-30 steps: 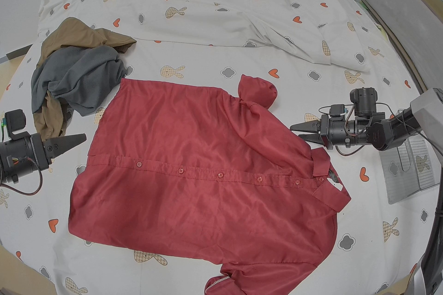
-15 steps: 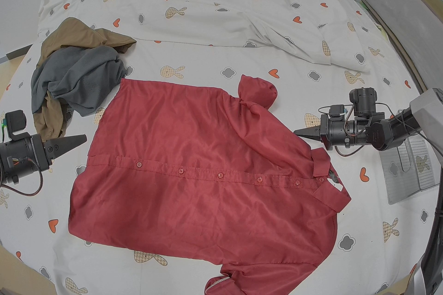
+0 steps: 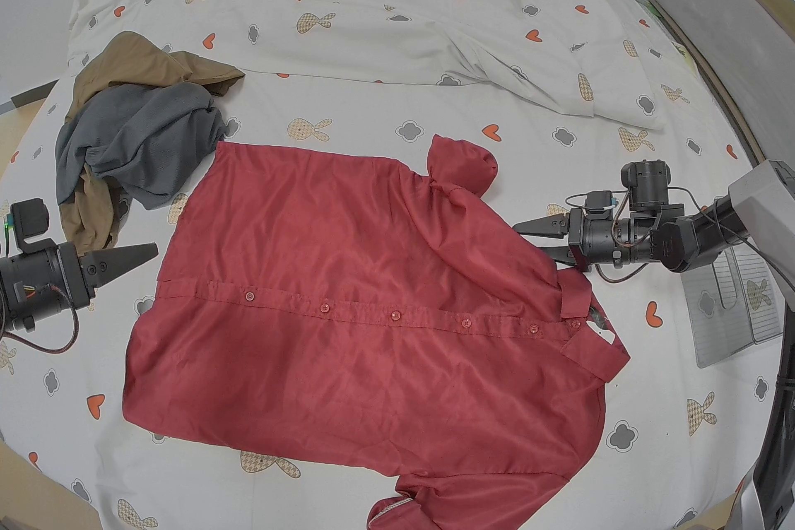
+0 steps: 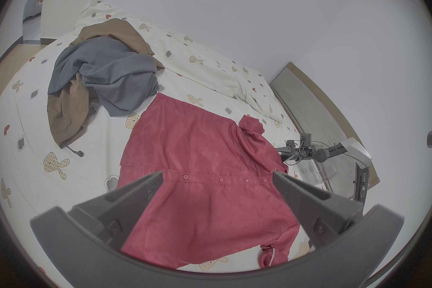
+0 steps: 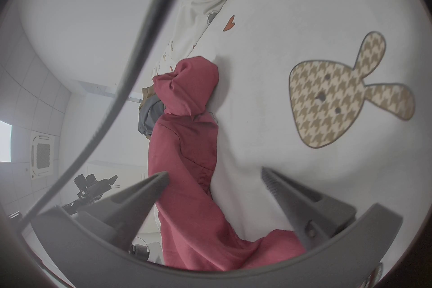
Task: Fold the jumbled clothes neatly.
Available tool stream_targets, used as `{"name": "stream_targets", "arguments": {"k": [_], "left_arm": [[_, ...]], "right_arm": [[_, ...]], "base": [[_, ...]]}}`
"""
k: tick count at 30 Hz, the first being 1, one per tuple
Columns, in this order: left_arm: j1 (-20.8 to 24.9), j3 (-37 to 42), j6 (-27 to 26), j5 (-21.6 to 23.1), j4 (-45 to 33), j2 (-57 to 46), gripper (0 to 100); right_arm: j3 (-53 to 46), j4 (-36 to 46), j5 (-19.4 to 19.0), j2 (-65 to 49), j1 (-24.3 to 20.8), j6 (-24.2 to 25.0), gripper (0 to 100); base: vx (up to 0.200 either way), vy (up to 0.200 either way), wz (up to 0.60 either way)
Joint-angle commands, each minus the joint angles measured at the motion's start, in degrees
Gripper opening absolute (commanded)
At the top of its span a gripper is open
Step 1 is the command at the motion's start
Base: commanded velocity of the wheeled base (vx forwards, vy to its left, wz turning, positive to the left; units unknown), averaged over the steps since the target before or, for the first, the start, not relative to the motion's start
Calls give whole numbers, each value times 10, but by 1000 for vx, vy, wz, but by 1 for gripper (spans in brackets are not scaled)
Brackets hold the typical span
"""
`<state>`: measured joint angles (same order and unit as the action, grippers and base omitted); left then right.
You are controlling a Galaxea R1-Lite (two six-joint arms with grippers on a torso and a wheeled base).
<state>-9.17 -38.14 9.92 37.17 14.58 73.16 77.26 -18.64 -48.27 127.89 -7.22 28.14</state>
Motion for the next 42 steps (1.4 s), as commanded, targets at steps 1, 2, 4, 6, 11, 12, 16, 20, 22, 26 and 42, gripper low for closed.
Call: {"name": "stream_targets", "arguments": {"k": [1,2,4,6,11,12,16,20,22,26,42], "left_arm": [[0,0,0,0,0,2,100],[0,0,0,0,0,2,100],[0,0,0,0,0,5,100],[0,0,0,0,0,7,100],[0,0,0,0,0,7,100],[0,0,0,0,0,7,100],[0,0,0,0,0,8,100],[0,0,0,0,0,8,100],[0,0,0,0,0,8,100],[0,0,0,0,0,8,100],[0,3,0,0,9,8,100]], "right_arm": [[1,1,0,17,-8,-1,100],[1,1,0,17,-8,-1,100],[1,1,0,20,-15,-1,100],[1,1,-1,19,-20,-1,100],[2,2,-1,20,-29,0,100],[3,2,-1,25,-30,-1,100],[8,4,-1,32,-32,0,100],[10,3,-1,40,-36,0,0],[10,3,-1,40,-38,0,0],[17,4,-1,46,-38,1,0],[17,0,0,-48,49,6,0]], "base": [[0,0,0],[0,0,0],[0,0,0],[0,0,0],[0,0,0],[0,0,0],[0,0,0],[0,0,0],[0,0,0],[0,0,0],[0,0,0]]}}
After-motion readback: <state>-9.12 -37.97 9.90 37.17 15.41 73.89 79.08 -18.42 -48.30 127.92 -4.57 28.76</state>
